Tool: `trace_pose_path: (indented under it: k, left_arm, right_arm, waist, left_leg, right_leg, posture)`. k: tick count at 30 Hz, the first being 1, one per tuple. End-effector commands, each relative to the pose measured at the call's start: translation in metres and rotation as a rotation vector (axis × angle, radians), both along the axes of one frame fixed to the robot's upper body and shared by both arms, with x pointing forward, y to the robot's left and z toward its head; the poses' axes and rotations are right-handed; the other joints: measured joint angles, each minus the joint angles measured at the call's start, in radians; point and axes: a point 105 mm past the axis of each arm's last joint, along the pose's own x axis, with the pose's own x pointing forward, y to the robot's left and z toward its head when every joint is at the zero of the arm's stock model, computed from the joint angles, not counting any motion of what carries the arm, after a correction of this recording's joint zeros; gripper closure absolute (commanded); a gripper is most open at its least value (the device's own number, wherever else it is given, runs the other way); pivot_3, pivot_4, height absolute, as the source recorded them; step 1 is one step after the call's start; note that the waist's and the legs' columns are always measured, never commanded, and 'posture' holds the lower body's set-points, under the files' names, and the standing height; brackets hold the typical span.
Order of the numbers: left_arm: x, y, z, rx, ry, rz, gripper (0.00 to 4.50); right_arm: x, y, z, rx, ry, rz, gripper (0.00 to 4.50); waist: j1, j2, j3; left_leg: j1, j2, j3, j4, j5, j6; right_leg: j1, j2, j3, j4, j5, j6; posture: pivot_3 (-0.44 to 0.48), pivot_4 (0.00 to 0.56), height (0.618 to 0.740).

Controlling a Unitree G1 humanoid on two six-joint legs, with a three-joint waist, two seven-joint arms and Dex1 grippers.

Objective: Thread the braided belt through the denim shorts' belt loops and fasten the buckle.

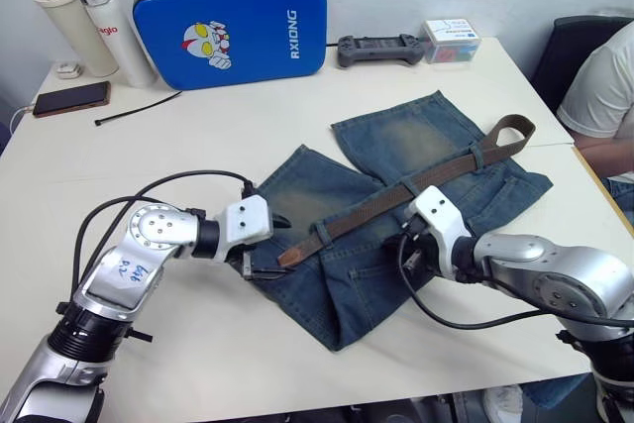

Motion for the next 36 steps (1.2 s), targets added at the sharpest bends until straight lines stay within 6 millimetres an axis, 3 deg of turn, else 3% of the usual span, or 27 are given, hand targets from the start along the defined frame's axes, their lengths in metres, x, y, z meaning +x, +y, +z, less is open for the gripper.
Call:
trace_pose_path:
  k: [1, 10, 13, 22, 29, 36]
  left_arm:
    - [-0.003, -0.012, -0.002, 0.003, -0.045, 0.010, 0.00]
    - [0.005, -0.013, -0.015, 0.115, -0.131, 0.040, 0.00]
    - [0.007, -0.012, -0.019, 0.134, -0.120, 0.032, 0.67]
    - [0.017, -0.006, -0.013, 0.077, -0.053, 0.084, 4.39]
    - [0.017, 0.007, 0.005, 0.019, -0.013, 0.103, 4.48]
    - [0.011, 0.039, 0.009, 0.154, -0.068, 0.116, 4.48]
  right_arm:
    - [0.006, -0.002, 0.002, -0.017, -0.019, -0.017, 4.44]
    - [0.010, -0.003, -0.002, -0.039, -0.024, -0.031, 4.44]
    - [0.010, -0.002, -0.001, -0.038, -0.029, -0.032, 4.50]
    - [0.011, 0.000, -0.001, -0.033, -0.035, -0.039, 4.50]
    - [0.009, 0.001, -0.008, -0.032, -0.022, -0.049, 4.50]
    - [0.013, 0.000, -0.016, -0.039, 0.005, -0.062, 4.50]
  waist:
    - [0.001, 0.000, 0.000]
    - [0.006, 0.000, 0.000]
    - [0.007, 0.000, 0.000]
    - [0.018, 0.000, -0.001]
    - [0.016, 0.000, -0.001]
    - [0.010, -0.001, -0.001]
  left_leg:
    - [0.000, 0.000, 0.000, 0.000, 0.000, 0.000]
    - [0.001, 0.000, 0.000, 0.000, 0.000, -0.001]
    - [0.001, 0.000, 0.000, 0.000, 0.000, -0.001]
    - [0.004, 0.000, 0.000, 0.001, 0.000, -0.001]
    - [0.004, 0.000, 0.000, 0.001, 0.000, -0.001]
    - [0.005, 0.000, 0.000, 0.000, 0.000, -0.001]
  right_leg:
    - [0.000, 0.000, 0.000, 0.000, 0.000, 0.000]
    - [0.000, 0.000, 0.000, 0.000, 0.000, 0.000]
    - [0.000, 0.000, 0.000, 0.000, 0.000, 0.000]
    - [0.003, 0.000, 0.000, 0.000, 0.000, 0.000]
    - [0.003, 0.000, 0.000, 0.000, 0.000, 0.000]
    - [0.003, 0.000, 0.000, 0.000, 0.000, 0.000]
  posture:
    - [0.000, 0.150, 0.738]
    - [0.000, 0.150, 0.738]
    - [0.000, 0.150, 0.738]
    - [0.000, 0.150, 0.738]
    - [0.000, 0.150, 0.738]
    - [0.000, 0.150, 0.738]
